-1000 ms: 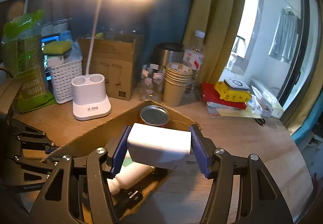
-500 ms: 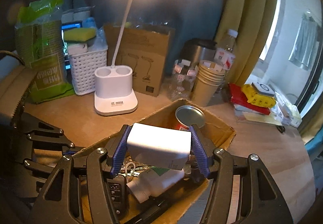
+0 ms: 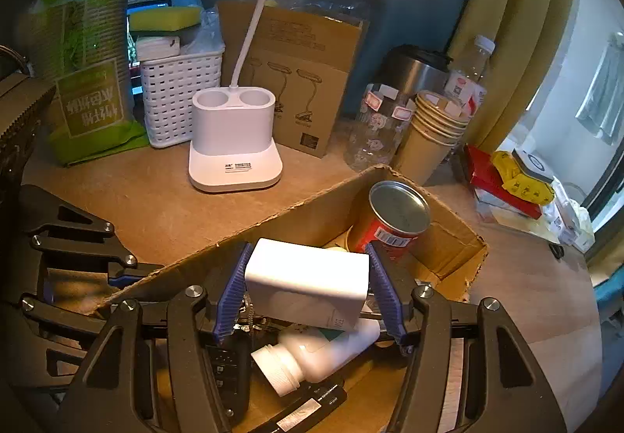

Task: Organize rigid objects
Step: 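Lower the charger into the box and open the right gripper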

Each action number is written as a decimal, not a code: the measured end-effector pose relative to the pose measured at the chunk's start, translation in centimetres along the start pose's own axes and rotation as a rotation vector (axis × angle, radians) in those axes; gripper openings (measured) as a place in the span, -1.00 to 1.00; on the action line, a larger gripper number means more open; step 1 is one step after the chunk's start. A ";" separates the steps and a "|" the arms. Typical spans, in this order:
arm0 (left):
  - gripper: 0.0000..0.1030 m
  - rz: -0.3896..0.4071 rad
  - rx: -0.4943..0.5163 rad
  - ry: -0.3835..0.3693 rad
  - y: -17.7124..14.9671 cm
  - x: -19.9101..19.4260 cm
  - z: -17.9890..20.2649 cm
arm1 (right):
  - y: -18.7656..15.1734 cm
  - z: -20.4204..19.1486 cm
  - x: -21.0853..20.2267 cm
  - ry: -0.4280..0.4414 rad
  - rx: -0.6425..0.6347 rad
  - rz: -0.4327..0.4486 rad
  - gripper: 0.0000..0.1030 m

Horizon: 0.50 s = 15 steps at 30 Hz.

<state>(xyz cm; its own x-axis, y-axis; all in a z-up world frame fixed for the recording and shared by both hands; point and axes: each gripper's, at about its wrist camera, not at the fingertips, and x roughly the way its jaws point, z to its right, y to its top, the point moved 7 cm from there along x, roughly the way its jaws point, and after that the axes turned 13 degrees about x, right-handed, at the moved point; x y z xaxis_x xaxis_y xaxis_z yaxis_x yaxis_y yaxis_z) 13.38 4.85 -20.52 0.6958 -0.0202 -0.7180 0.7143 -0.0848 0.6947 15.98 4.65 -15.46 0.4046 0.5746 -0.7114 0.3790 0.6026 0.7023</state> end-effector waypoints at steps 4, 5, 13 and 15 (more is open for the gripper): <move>-0.72 0.000 0.000 0.000 0.0 0.1 -0.1 | -0.3 -0.5 0.2 0.017 -0.028 -0.024 0.21; -0.72 -0.001 -0.001 0.001 0.0 0.1 -0.1 | -0.3 -0.5 0.1 0.021 -0.026 -0.023 0.22; -0.72 0.001 -0.001 0.000 0.0 -0.2 -0.1 | -0.2 -0.2 0.1 0.023 -0.011 -0.018 0.27; -0.72 0.000 0.000 0.001 0.0 -0.1 -0.1 | -0.2 -0.1 0.0 0.021 -0.006 -0.013 0.27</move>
<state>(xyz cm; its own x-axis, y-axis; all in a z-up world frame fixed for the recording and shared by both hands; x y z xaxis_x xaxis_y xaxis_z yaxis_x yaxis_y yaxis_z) 13.35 4.94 -20.43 0.6961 -0.0195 -0.7177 0.7141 -0.0845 0.6949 15.78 4.61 -15.61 0.3823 0.5783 -0.7207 0.3793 0.6130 0.6930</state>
